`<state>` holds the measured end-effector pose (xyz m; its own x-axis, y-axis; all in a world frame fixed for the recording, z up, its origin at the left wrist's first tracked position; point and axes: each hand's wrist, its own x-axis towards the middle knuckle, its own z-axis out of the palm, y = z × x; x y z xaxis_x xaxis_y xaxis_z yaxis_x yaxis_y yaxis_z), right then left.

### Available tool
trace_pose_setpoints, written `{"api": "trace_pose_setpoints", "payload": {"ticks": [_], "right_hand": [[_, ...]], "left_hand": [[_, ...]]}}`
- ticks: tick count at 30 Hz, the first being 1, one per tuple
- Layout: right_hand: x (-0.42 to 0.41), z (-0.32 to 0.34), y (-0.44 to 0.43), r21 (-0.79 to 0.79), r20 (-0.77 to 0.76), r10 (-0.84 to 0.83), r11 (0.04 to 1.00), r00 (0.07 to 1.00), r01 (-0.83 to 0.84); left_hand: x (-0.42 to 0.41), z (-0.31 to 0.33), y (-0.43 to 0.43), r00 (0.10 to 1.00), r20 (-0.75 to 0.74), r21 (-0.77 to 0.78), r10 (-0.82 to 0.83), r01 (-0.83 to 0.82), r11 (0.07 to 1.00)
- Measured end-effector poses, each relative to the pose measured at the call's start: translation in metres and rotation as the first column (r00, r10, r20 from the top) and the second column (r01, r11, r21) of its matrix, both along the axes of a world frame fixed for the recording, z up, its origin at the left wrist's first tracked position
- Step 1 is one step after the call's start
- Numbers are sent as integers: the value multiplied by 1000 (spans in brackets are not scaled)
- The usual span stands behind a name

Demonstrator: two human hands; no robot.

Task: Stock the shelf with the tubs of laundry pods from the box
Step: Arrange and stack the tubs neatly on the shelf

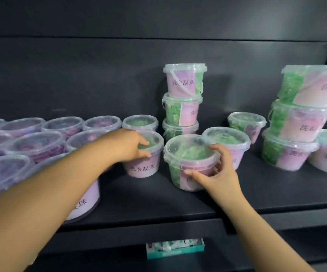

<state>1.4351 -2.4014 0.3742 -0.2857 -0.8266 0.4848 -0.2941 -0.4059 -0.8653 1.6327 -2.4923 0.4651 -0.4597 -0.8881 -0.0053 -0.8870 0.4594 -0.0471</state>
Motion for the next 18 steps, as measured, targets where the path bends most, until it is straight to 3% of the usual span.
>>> {"api": "trace_pose_setpoints", "payload": {"ticks": [4,9,18], "right_hand": [[-1,-1,-3,62,-23,-3,998,1000,5],[0,2,-8,98,-33,18,995,999,-15],[-11,-2,-17,162,-89,64,986,994,-49]], "left_hand": [[0,8,-2,999,-51,71,-5,8,997],[0,42,-36,964,-244,95,102,-81,992],[-39,24,-111,983,-122,117,135,-121,986]]}}
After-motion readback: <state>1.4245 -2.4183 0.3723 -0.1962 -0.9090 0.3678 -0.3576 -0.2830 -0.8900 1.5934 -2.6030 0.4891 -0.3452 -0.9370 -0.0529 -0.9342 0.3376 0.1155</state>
